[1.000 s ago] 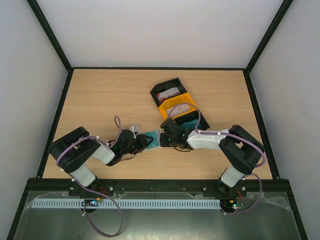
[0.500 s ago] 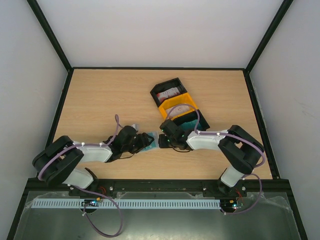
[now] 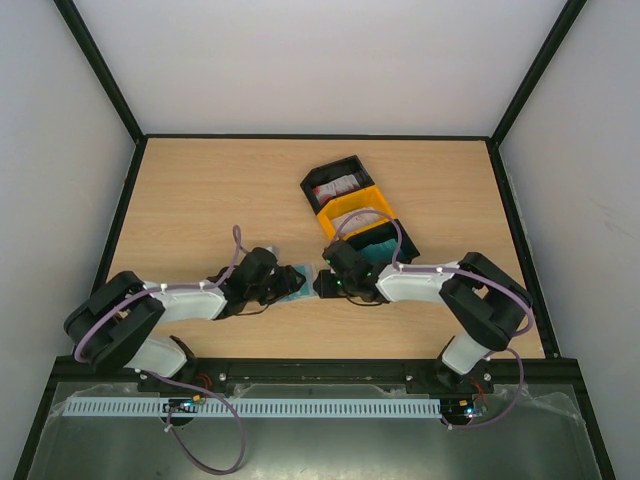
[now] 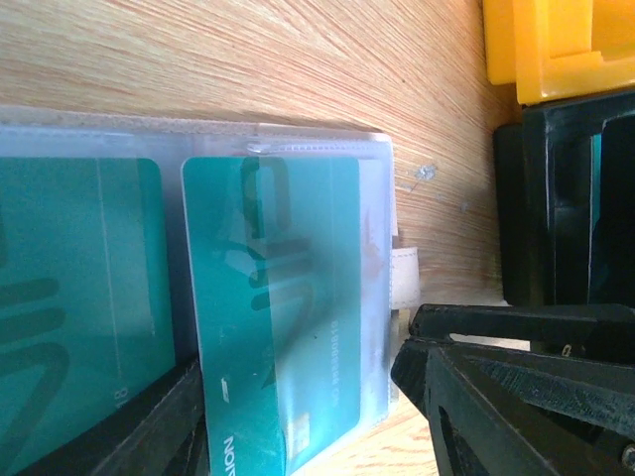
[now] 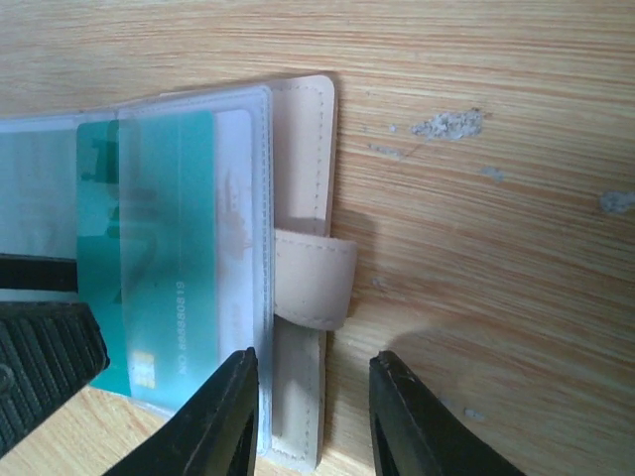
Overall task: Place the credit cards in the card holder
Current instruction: Insert the credit card into the card holder.
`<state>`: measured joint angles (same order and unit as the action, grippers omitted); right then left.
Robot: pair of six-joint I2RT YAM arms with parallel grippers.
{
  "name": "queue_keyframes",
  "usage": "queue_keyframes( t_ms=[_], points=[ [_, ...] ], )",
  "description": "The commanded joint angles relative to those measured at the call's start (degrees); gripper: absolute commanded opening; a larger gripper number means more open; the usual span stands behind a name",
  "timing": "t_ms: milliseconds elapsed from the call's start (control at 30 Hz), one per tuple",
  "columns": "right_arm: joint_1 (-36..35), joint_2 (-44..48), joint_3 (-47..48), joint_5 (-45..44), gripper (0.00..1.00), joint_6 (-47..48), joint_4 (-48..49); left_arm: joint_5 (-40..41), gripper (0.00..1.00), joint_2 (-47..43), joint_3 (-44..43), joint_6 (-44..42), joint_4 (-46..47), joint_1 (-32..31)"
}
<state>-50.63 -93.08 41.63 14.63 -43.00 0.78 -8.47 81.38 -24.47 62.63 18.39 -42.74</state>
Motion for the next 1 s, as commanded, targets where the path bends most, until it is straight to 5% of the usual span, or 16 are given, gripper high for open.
queue_keyframes(
  t_ms=[0,767,967],
  points=[
    [0.34,2.56,-1.52,0.51,0.32,-1.13,0.63,-2.46,0.61,-0.32,-0.28,-2.16,-3.57,-0.06],
    [1.54,3.06,-2.88,5.31,0.37,-1.25,3.27,8.22,0.99,-1.85,-13.92,-10.46,-30.79,-2.65],
    [1.63,2.7,-2.61,5.23,0.37,-1.12,3.18,11.91,1.0,-0.96,-16.53,-14.09,-36.44,-3.31]
  ],
)
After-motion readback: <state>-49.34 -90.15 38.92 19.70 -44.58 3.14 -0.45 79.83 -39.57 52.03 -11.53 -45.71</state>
